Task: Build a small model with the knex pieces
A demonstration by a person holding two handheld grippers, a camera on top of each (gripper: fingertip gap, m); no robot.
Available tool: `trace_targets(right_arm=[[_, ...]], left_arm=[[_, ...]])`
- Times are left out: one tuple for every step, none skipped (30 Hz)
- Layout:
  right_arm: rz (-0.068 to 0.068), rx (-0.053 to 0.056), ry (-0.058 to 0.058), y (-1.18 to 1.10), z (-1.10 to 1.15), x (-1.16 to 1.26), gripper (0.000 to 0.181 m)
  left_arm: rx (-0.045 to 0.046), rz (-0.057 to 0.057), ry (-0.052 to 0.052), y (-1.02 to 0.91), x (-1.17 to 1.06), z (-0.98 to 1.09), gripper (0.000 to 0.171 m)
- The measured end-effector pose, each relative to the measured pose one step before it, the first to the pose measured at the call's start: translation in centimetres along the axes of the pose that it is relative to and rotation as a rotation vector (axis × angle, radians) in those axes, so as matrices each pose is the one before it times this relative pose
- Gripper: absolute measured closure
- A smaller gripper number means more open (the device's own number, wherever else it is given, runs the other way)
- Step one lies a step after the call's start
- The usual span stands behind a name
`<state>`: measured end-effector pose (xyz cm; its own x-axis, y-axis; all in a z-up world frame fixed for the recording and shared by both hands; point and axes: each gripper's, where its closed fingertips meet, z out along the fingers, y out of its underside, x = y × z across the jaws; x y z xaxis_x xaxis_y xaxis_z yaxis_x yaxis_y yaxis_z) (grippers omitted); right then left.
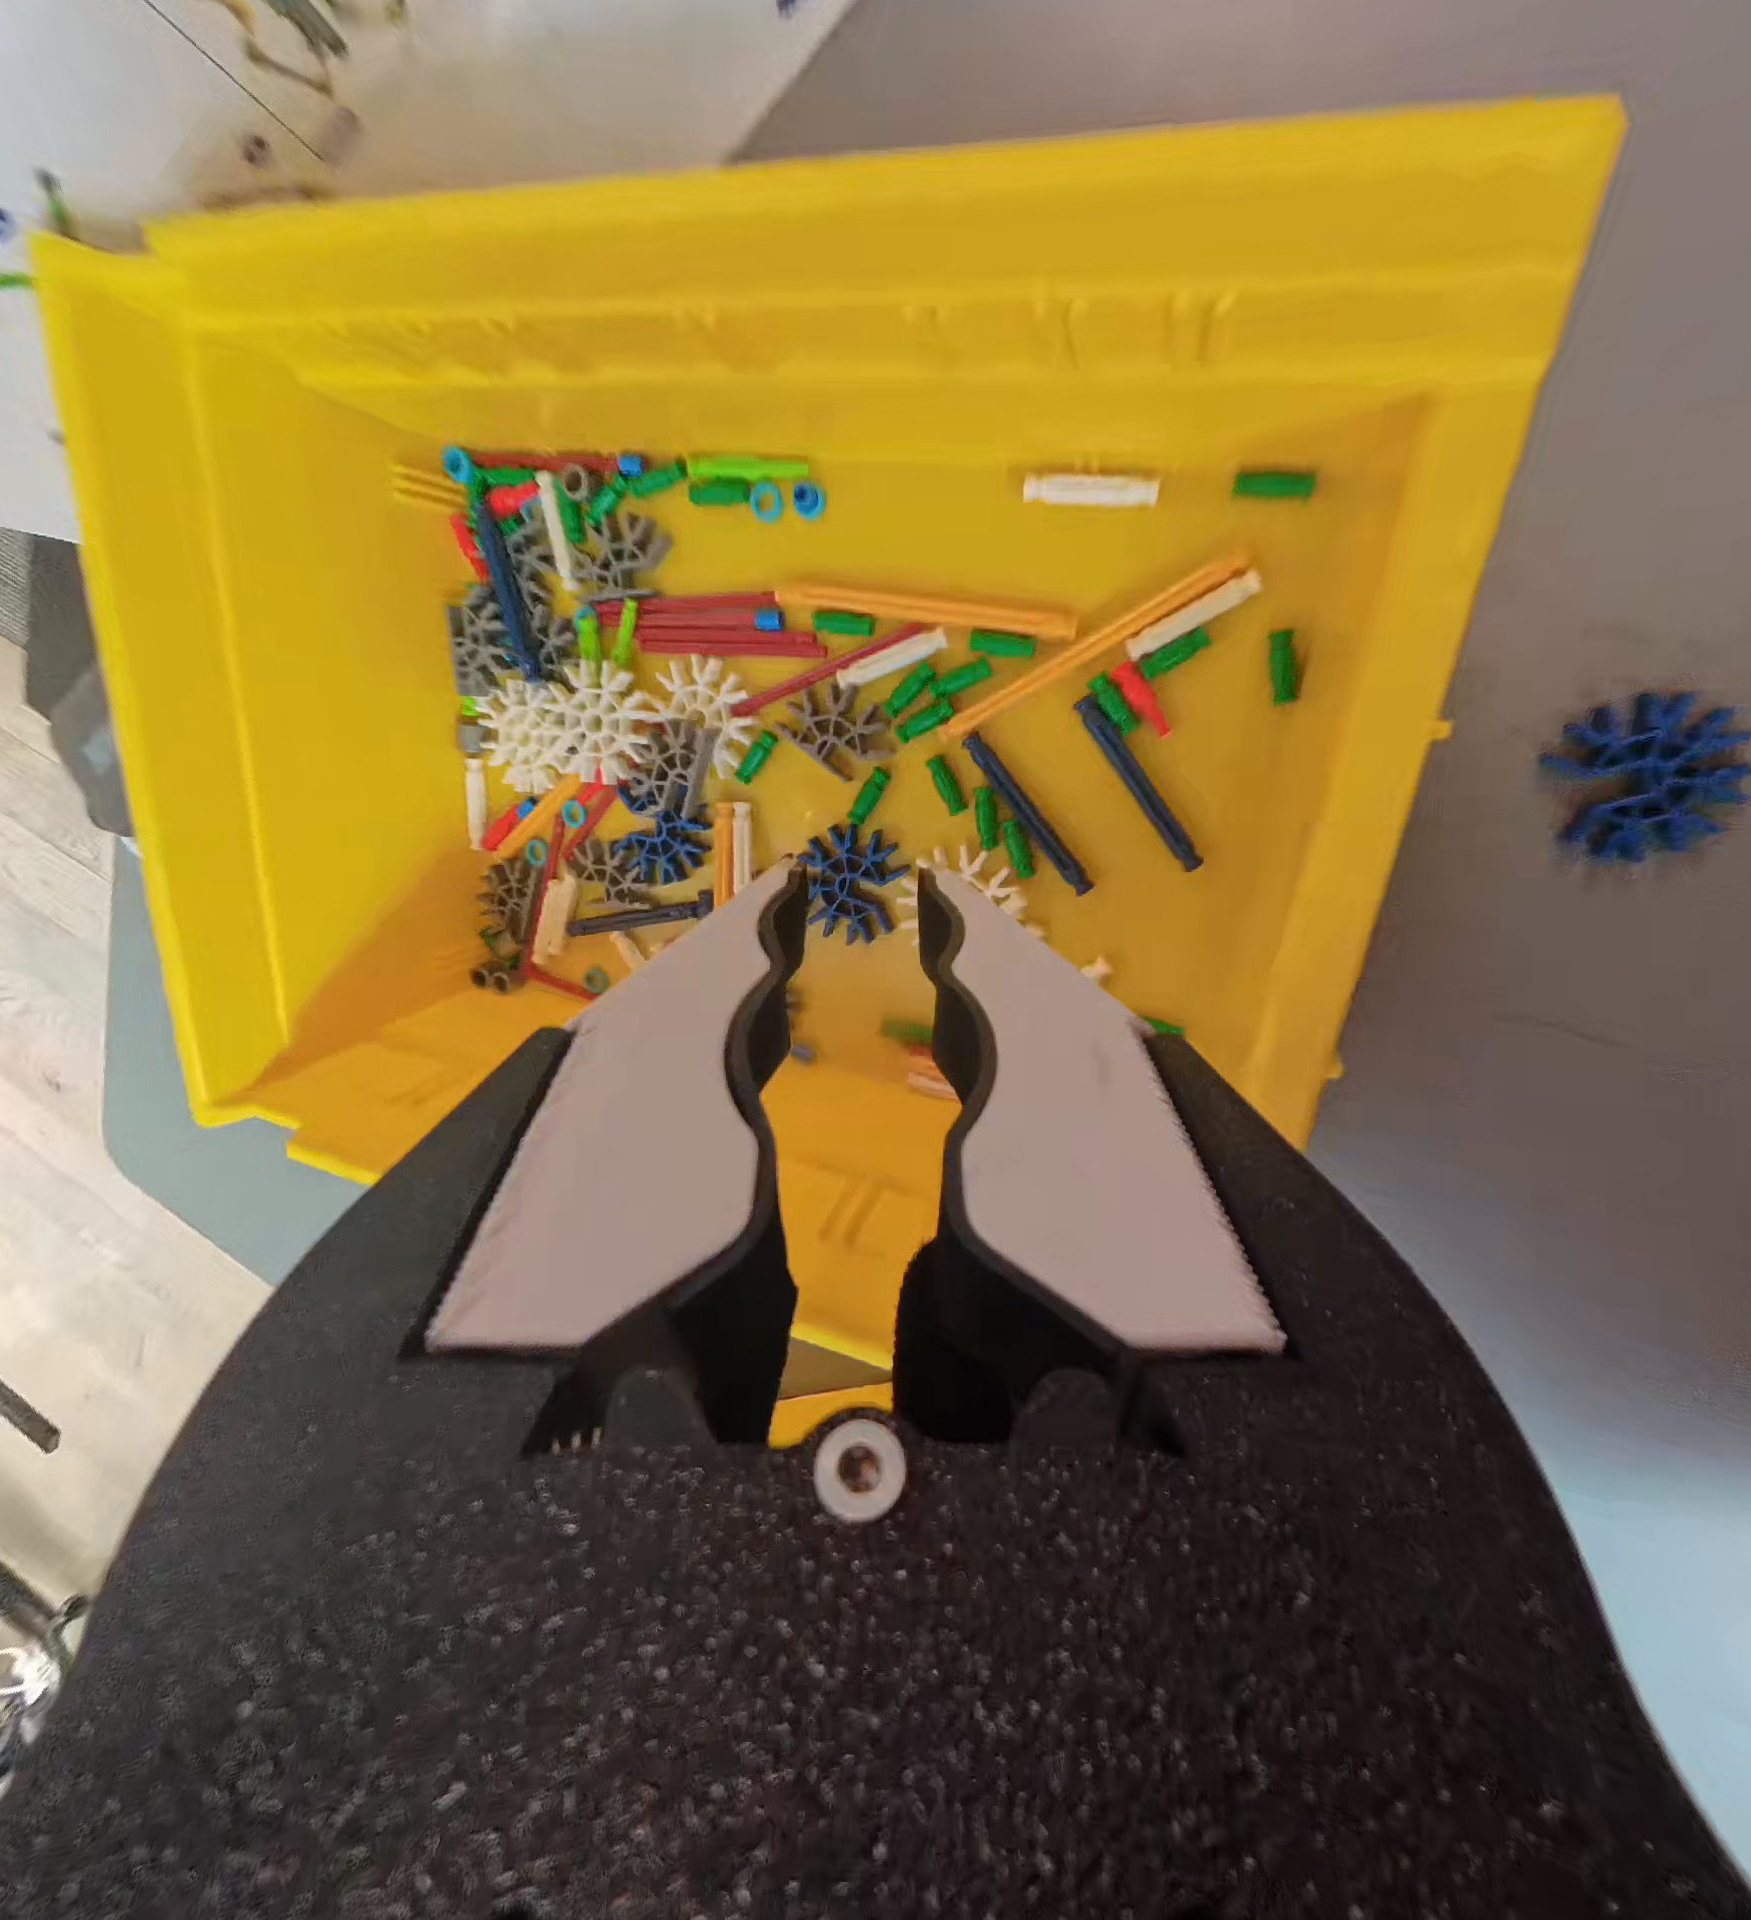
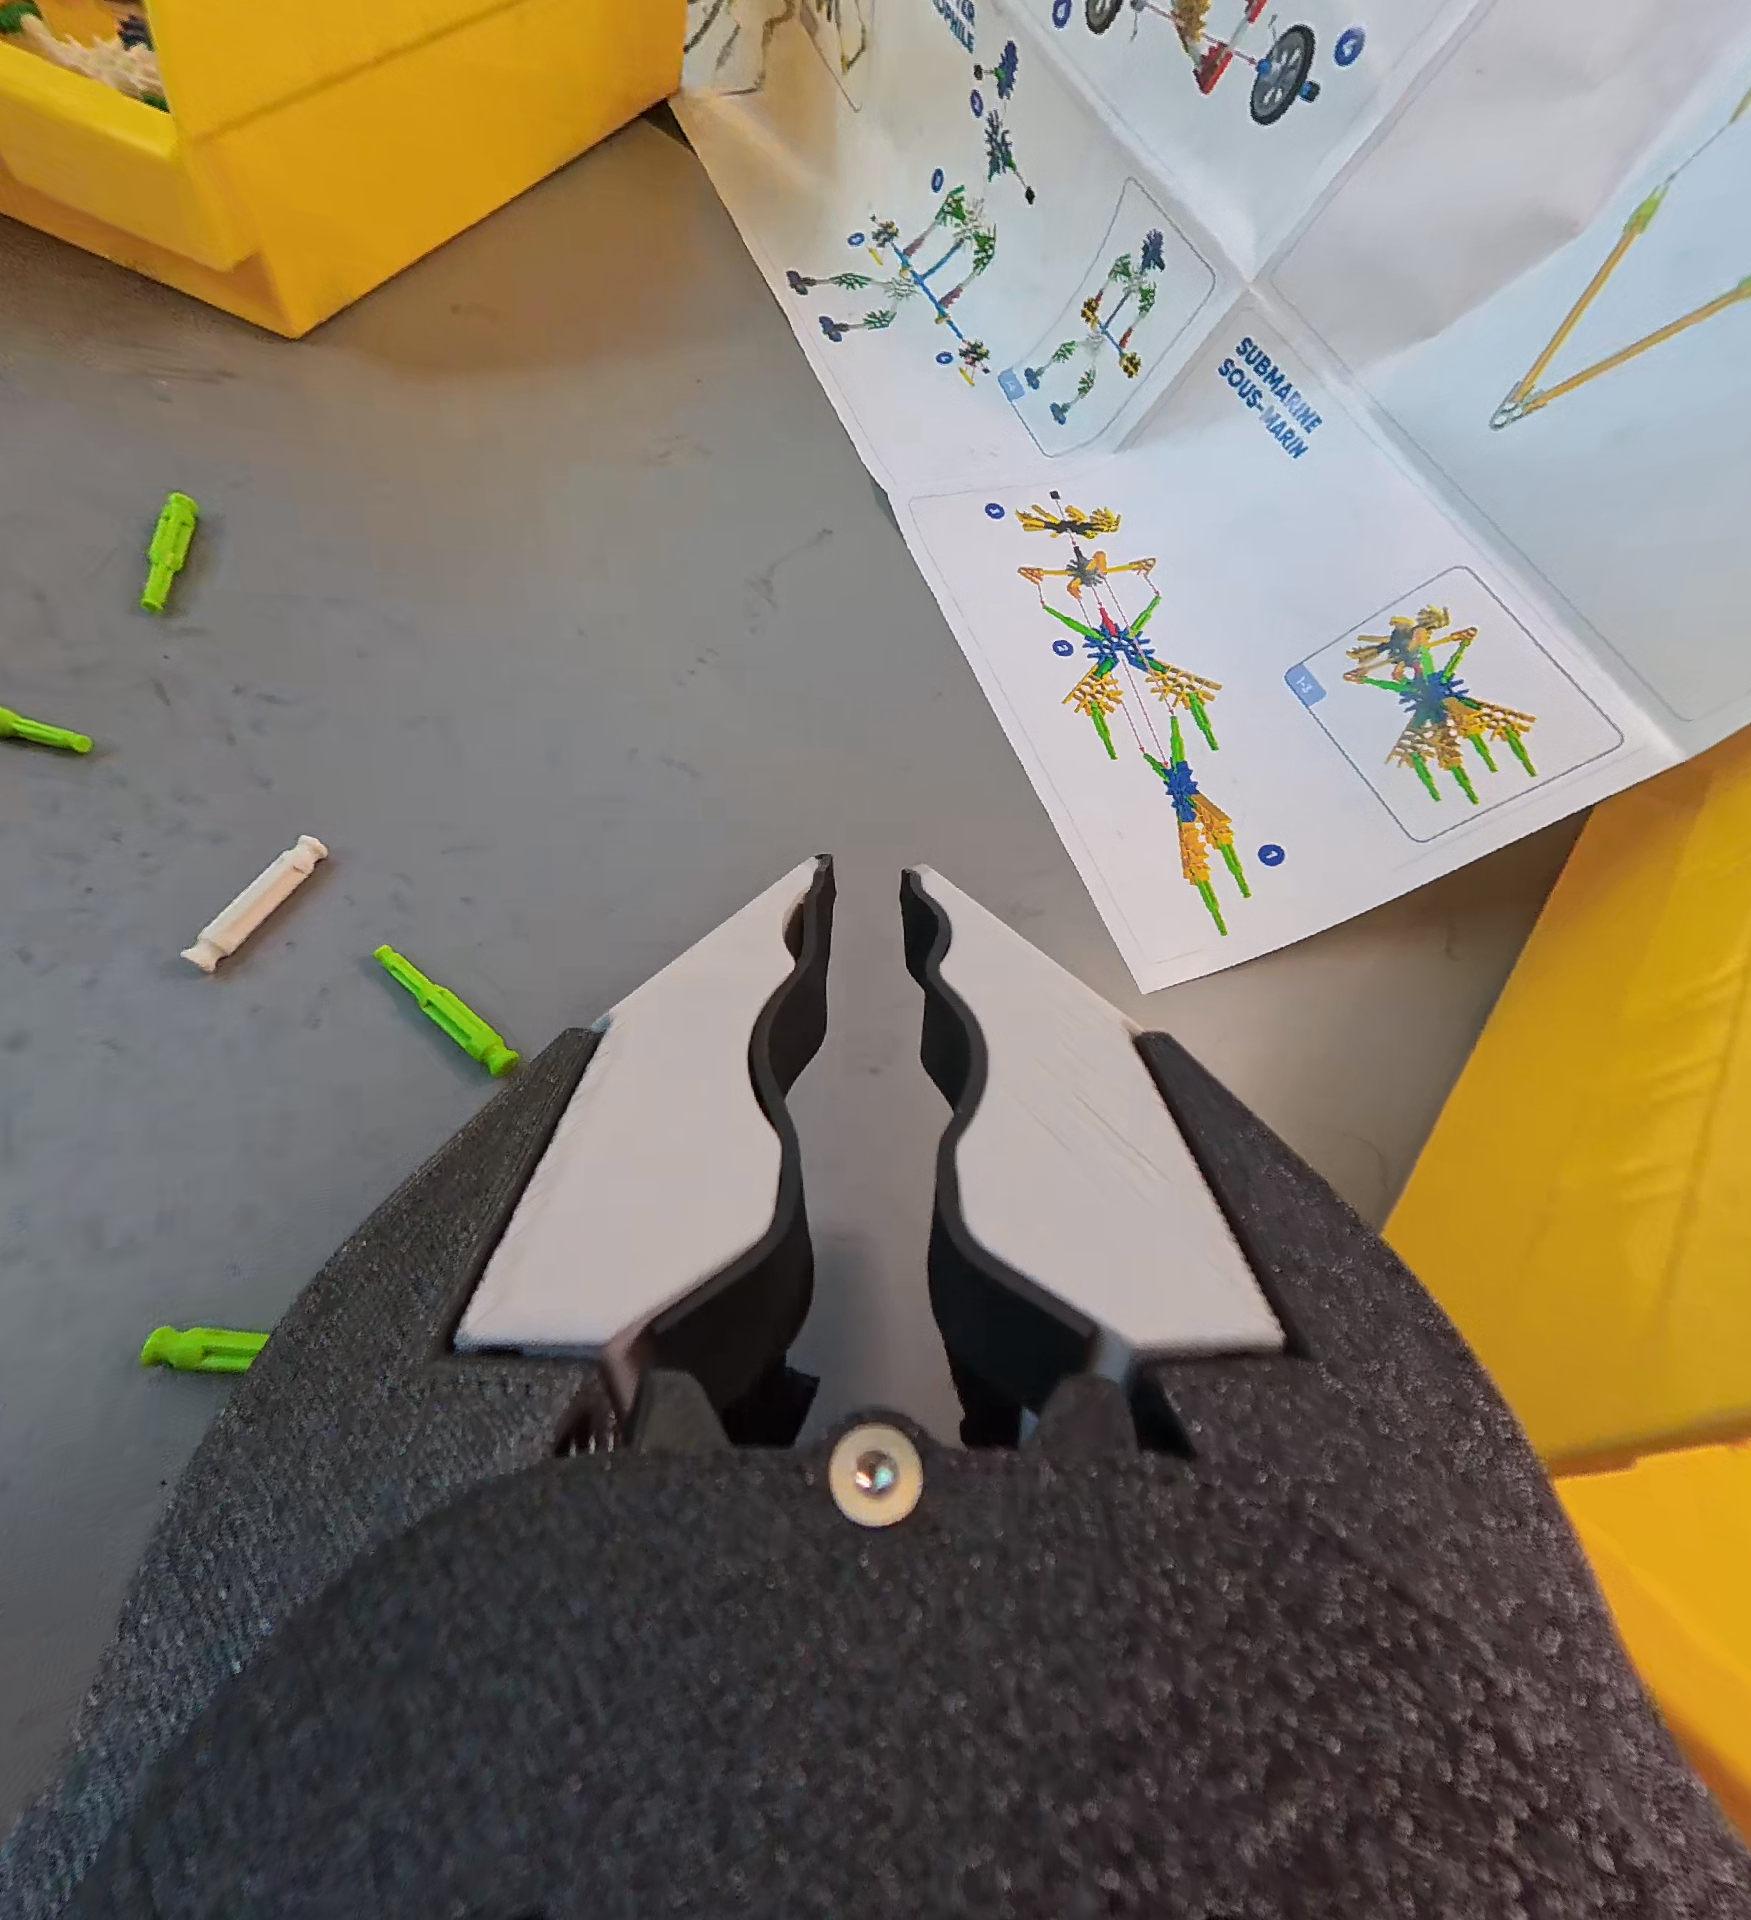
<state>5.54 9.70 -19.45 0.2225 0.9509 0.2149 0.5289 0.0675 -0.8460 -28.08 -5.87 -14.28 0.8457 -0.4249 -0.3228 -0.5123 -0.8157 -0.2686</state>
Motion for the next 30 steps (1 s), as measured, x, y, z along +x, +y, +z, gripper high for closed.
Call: trace_targets(right_arm=[[-0.024, 0.0093, -0.0052, -0.126, -0.071, -0.285, 0.17], [-0.0238, 0.0098, -0.0101, -0.141, -0.063, -0.345, 0.17], [-0.0163, 0.0061, -0.0082, -0.086, -0.053, -0.266, 0.17], [-0.0094, 0.0021, -0.003, -0.032, -0.007, -0.138, 0.17], [-0.005, -0.0001, -0.0039, 0.001, 0.019, -0.098, 0.17], [-0.0025, -0.0004, -0.0051, 0.002, 0.016, -0.07, 0.17], [-0.0009, 0.0, -0.0042, -0.002, 0.022, -0.058, 0.17], [0.0003, -0.0008, -0.0058, 0.017, 0.013, -0.068, 0.17], [-0.0008, -0.0011, -0.0067, 0.016, 0.027, -0.098, 0.17], [-0.0027, -0.0017, -0.0061, 0.022, 0.026, -0.117, 0.17], [-0.0046, -0.002, -0.0063, 0.017, 0.028, -0.128, 0.17], [-0.0059, -0.0021, -0.0061, 0.023, 0.036, -0.16, 0.17], [-0.0068, -0.0014, -0.0047, 0.009, 0.026, -0.14, 0.17], [-0.0069, -0.0003, -0.0046, -0.007, 0.034, -0.137, 0.17], [-0.0065, -0.0007, -0.0041, -0.007, 0.019, -0.13, 0.17], [-0.0058, -0.0015, -0.0026, 0.014, 0.021, -0.106, 0.17], [-0.0049, -0.0009, -0.0021, 0.012, 0.008, -0.081, 0.17], [-0.0037, -0.0003, -0.0016, 0.001, 0.001, -0.069, 0.17], [-0.0021, 0.0002, -0.0008, -0.011, -0.007, -0.034, 0.17], [-0.0011, 0.001, 0.0002, -0.016, -0.019, -0.005, 0.17], [0.0008, 0.0025, 0.0007, -0.031, -0.037, 0.025, 0.17], [0.0016, 0.0035, 0.0002, -0.045, -0.042, 0.026, 0.171], [0.0022, 0.004, 0.0002, -0.051, -0.071, 0.041, 0.171], [0.0038, 0.0048, -0.0009, -0.081, -0.063, 0.037, 0.171], [0.0069, 0.0058, -0.0037, -0.112, -0.075, 0.005, 0.17], [0.0115, 0.0079, -0.007, -0.165, -0.083, -0.034, 0.17], [0.0135, 0.0097, -0.008, -0.199, -0.096, -0.046, 0.17], [0.0125, 0.0099, -0.0036, -0.213, -0.099, 0.023, 0.169], [0.0121, 0.0112, 0.0047, -0.213, -0.099, 0.158, 0.166], [0.013, 0.0115, 0.0117, -0.194, -0.09, 0.277, 0.162]], left_arm=[[-0.06307, 0.0304, 0.036, 0.624, -0.306, 1.675, 0.15], [-0.05273, 0.0245, 0.0337, 0.563, -0.169, 1.521, 0.152], [-0.05332, 0.0126, 0.0279, 0.551, -0.136, 1.358, 0.152], [-0.03771, 0.0161, 0.0174, 0.308, -0.148, 1.138, 0.152], [-0.01866, 0.0152, 0.0133, 0.027, -0.079, 0.912, 0.152], [-0.00794, 0.0053, 0.0185, -0.116, 0.072, 0.719, 0.152], [0.00186, -0.0012, 0.0173, -0.248, 0.123, 0.541, 0.152], [0.00047, -0.0038, 0.0105, -0.205, 0.075, 0.442, 0.152], [-0.00716, 0.0023, 0.0023, -0.06, -0.002, 0.372, 0.152], [-0.00874, 0.0075, -0.0019, 0.016, -0.033, 0.297, 0.152], [-0.01033, 0.0019, 0.0082, 0.075, 0.084, 0.254, 0.153], [0.00166, -0.0015, 0.0211, -0.075, 0.226, 0.041, 0.158], [-0.00268, 0.0003, 0.0092, 0.027, 0.036, -0.007, 0.158], [0.00106, -0.002, 0.011, -0.003, 0.081, 0.018, 0.16], [0.00374, -0.0061, 0.0224, -0.003, 0.248, 0.046, 0.165], [0.0037, -0.0072, 0.0093, 0.009, 0.052, 0.018, 0.166], [0.00349, -0.0056, 0.0046, 0.003, 0.0, -0.047, 0.166], [0.00335, -0.0018, 0.0015, 0.025, 0.063, -0.05, 0.166], [0.00372, 0.0043, 0.0032, 0.029, 0.256, -0.186, 0.166], [0.00831, 0.0108, -0.0082, -0.042, 0.312, -0.516, 0.166], [0.02334, 0.0157, -0.0184, -0.29, 0.387, -0.996, 0.166], [0.04778, 0.0107, -0.0087, -0.728, 0.76, -1.434, 0.166], [0.06445, 0.0063, 0.0037, -1.115, 1.2, -1.691, 0.166], [0.07251, 0.0124, 0.0151, -1.43, 1.721, -1.658, 0.166], [0.06559, 0.0228, 0.0229, -1.52, 2.166, -1.306, 0.166], [0.05031, 0.029, 0.0215, -1.419, 2.34, -0.723, 0.166], [0.03304, 0.0333, 0.0179, -1.192, 2.332, -0.043, 0.166], [0.01814, 0.0365, 0.0184, -0.894, 2.247, 0.56, 0.166], [0.0128, 0.0377, 0.0193, -0.672, 2.069, 0.995, 0.166], [0.01316, 0.0326, 0.0244, -0.557, 1.882, 1.255, 0.166]])
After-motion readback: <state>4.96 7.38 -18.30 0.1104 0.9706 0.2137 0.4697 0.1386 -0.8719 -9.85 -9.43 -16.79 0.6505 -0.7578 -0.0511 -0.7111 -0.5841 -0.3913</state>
